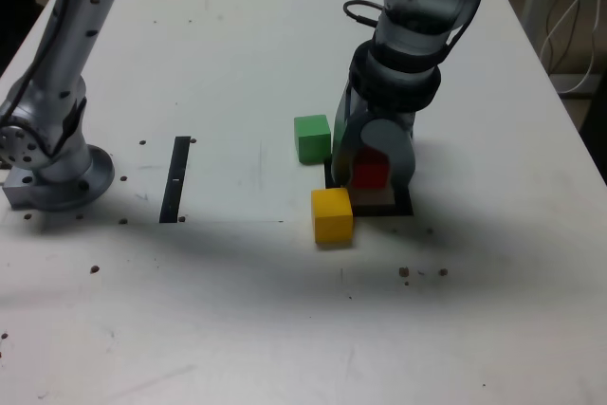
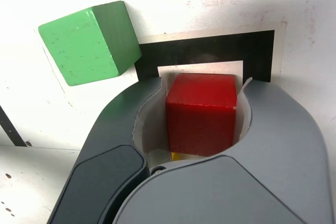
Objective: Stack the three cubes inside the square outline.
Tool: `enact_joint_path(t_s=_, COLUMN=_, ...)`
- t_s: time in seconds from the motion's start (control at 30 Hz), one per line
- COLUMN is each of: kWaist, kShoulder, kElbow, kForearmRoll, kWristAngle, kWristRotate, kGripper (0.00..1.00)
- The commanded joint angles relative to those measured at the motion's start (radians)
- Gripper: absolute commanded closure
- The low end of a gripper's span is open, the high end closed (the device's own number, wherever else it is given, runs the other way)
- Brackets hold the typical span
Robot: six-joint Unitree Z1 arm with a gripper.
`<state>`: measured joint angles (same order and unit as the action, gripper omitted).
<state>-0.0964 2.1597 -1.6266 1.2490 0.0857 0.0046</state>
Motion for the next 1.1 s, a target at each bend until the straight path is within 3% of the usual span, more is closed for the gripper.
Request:
enact_joint_path(t_s=0.0, kWaist=0.0, kShoulder=0.001, kElbow=-0.003, kForearmRoll=0.013, kWristAngle=-0.001, kWristRotate=0.008, kGripper=0.44)
enact_joint_path(t_s=0.13, kWaist=0.0, kShoulder=-0.004, kElbow=-0.003, kForearmRoll=0.026, kWristAngle=-0.004, kWristRotate=0.018, kGripper=0.17)
enact_joint_path(t_s=0.3, kWaist=0.0, kShoulder=-0.026, kElbow=-0.003, kForearmRoll=0.037, kWristAngle=-0.002, kWristRotate=0.019, kGripper=0.03)
enact_joint_path(t_s=0.63, kWaist=-0.032, kShoulder=-0.141, kElbow=0.001, kForearmRoll=0.084, kWristAngle=-0.039, kWristRotate=0.014, kGripper=0.01)
enact_joint_path(t_s=0.8, kWaist=-0.091, kShoulder=-0.202, kElbow=0.04, kForearmRoll=0.128, kWristAngle=-0.07, kWristRotate=-0.045, kGripper=0.01)
enact_joint_path(t_s=1.07, kWaist=-0.14, kShoulder=-0.22, kElbow=0.145, kForearmRoll=0.109, kWristAngle=-0.125, kWristRotate=-0.128, kGripper=0.01)
